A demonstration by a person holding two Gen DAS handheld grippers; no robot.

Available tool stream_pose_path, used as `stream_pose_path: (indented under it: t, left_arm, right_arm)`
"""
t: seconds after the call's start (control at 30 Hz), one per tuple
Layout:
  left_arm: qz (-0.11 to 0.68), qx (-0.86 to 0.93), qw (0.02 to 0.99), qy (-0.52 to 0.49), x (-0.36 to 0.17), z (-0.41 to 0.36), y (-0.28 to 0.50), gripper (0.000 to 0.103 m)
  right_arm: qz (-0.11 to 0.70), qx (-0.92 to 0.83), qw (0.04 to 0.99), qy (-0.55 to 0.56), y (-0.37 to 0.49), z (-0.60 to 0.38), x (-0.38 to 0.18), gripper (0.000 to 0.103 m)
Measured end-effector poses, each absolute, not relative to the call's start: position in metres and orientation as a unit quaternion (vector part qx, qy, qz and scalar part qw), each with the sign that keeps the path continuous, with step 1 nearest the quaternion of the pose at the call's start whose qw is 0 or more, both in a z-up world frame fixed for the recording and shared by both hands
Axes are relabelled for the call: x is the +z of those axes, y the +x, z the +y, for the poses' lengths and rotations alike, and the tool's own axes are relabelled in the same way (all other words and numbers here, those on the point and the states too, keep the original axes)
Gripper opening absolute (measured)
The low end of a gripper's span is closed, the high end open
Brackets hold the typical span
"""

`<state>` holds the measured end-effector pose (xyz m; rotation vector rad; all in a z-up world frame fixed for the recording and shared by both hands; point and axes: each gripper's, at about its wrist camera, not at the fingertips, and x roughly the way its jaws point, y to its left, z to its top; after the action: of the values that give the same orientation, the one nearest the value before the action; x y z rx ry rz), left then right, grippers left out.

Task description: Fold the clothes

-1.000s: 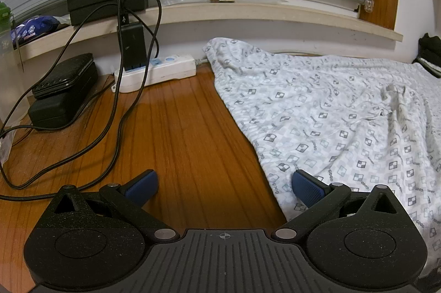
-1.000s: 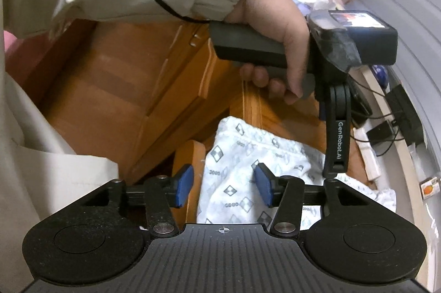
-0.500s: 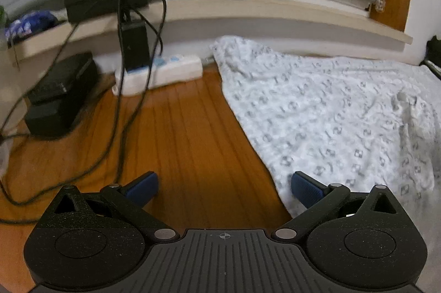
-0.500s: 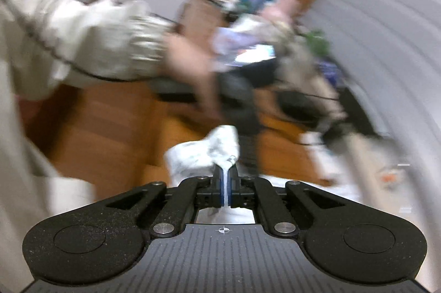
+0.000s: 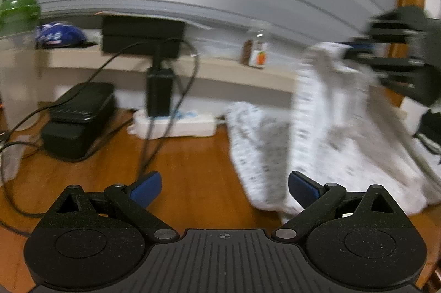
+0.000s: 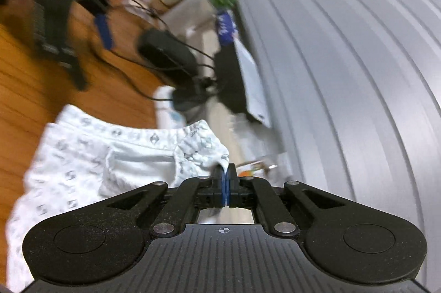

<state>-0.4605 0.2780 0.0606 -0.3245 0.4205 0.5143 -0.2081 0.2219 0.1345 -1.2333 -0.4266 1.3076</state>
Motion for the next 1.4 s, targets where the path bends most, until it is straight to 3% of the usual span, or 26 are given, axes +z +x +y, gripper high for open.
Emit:
stream_pose_path:
  t: [0.1,0.13,0.17,0.23,0.37,0.63,0.7,0.77,1.03,1.07,1.1,1.33,1.4]
  left_arm:
    - [0.204,0.233,0.938,-0.154,0.062,0.273,-0.451,0.099]
    - [0.206,0.229,0.939,-0.151,0.061,0.272,-0.448,0.099]
    - [0.21,0.227,0.939,-0.149,0.06,0.271,-0.444,0.099]
    - [0.216,0.22,0.94,-0.144,0.058,0.268,-0.438,0.094]
    - [0.223,0.191,0.945,-0.144,0.052,0.262,-0.431,0.076]
    - [0.222,0.16,0.955,-0.114,0.048,0.24,-0.413,0.073]
    - [0.238,0.162,0.952,-0.101,0.046,0.236,-0.403,0.059]
    - [0.261,0.163,0.946,-0.101,0.042,0.235,-0.393,0.053]
    - [0.296,0.186,0.933,-0.09,0.026,0.247,-0.382,0.051]
    - [0.295,0.185,0.933,-0.09,0.026,0.249,-0.382,0.035]
    - [0.29,0.18,0.936,-0.088,0.028,0.251,-0.383,0.004]
    - [0.205,0.222,0.948,-0.095,0.078,0.267,-0.426,0.004]
    - [0.222,0.237,0.941,-0.096,0.073,0.273,-0.426,0.01]
  right_arm:
    - [-0.201,0.535,0.623,-0.535,-0.197,0.263,0.117,0.003]
    - [-0.204,0.519,0.633,-0.538,-0.194,0.276,0.107,0.011]
    - [-0.2,0.506,0.644,-0.539,-0.189,0.286,0.099,0.029]
    - [-0.176,0.507,0.659,-0.527,-0.18,0.288,0.088,0.044]
    - [-0.134,0.521,0.68,-0.498,-0.169,0.264,0.08,0.044]
    - [-0.065,0.519,0.72,-0.457,-0.159,0.171,0.093,0.045]
    - [-0.035,0.524,0.727,-0.442,-0.151,0.155,0.096,0.046]
    - [-0.011,0.532,0.728,-0.433,-0.145,0.137,0.095,0.047]
    - [0.089,0.555,0.731,-0.387,-0.123,0.082,0.075,0.048]
    - [0.101,0.555,0.734,-0.377,-0.119,0.077,0.073,0.048]
    - [0.111,0.556,0.736,-0.37,-0.115,0.073,0.072,0.048]
    - [0.15,0.558,0.744,-0.334,-0.099,0.044,0.065,0.047]
    - [0.154,0.559,0.747,-0.326,-0.096,0.035,0.064,0.047]
